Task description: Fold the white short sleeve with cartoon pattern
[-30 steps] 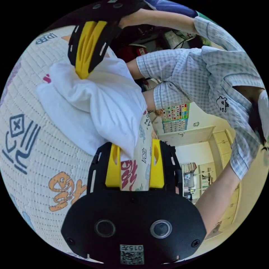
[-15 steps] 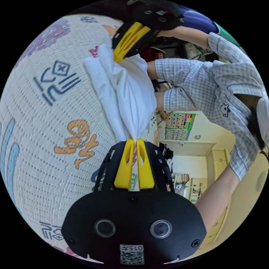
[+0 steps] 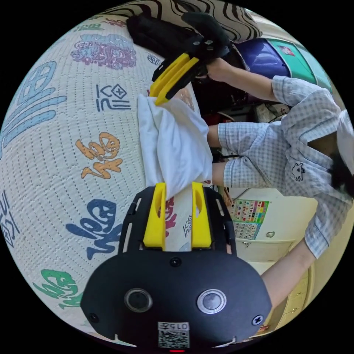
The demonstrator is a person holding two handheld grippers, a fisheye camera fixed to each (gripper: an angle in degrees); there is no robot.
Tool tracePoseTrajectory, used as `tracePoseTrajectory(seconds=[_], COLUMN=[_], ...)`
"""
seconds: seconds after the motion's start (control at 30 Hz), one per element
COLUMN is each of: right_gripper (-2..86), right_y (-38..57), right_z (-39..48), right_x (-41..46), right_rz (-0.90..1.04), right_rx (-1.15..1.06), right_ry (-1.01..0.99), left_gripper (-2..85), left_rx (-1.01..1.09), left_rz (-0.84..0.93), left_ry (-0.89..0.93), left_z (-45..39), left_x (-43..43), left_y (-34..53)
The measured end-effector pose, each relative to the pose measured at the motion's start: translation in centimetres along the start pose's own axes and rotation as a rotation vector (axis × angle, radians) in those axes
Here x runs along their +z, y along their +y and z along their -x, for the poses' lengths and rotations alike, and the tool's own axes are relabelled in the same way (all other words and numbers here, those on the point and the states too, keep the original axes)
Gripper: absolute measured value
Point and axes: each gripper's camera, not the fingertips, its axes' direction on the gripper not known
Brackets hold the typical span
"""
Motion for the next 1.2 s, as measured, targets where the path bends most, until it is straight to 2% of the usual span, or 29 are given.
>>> tracePoseTrajectory(seconds=[0.07,0.17,0.4,0.47,0.53,0.67,0.73,0.8,0.93,1.03,1.1,1.2], right_gripper=[1.9,1.2,5.5,8.4,9.7,11.3,11.3,10.7,6.3,5.1,4.8,4.7], right_y=[1.0,2.2,4.4,6.0,6.8,8.0,9.0,10.1,12.1,14.0,15.8,20.0], right_z=[-0.2,-1.0,-2.1,-3.0,-3.9,-4.3,-4.4,-4.8,-5.5,-6.0,-6.2,-5.6], right_x=[-0.5,-1.0,0.1,-0.1,0.2,2.0,2.0,2.3,5.0,5.1,4.3,1.9], right_rz=[-0.037,-0.086,-0.112,-0.121,-0.103,-0.012,-0.02,-0.046,-0.066,-0.092,-0.134,-0.233], right_rx=[0.014,0.055,0.035,0.003,0.008,-0.01,-0.011,0.018,0.099,0.141,0.136,0.085], right_ry=[0.004,-0.017,-0.028,-0.08,-0.121,-0.09,-0.075,-0.113,-0.245,-0.293,-0.33,-0.378], left_gripper=[1.4,0.1,1.0,2.2,7.4,10.5,12.0,12.8,12.3,7.4,5.9,5.2], left_rx=[0.01,0.017,-0.226,-0.272,-0.348,-0.522,-0.666,-0.72,-0.827,-0.828,-0.817,-0.688], left_rz=[0.055,-0.017,-0.155,-0.252,-0.432,-0.653,-0.85,-0.982,-1.127,-1.191,-1.174,-1.144], left_ry=[-0.034,0.007,-0.057,-0.101,-0.117,-0.184,-0.114,-0.067,-0.078,-0.012,0.0,-0.132], left_z=[-0.4,-1.1,-1.6,-3.2,-5.7,-9.3,-10.8,-12.0,-14.3,-15.5,-16.6,-21.3], left_x=[0.9,0.5,1.4,1.5,2.4,6.2,9.6,12.1,15.9,17.4,17.8,16.7], left_y=[-0.1,0.9,4.7,6.1,8.1,10.6,12.1,12.5,11.2,10.9,10.3,8.4])
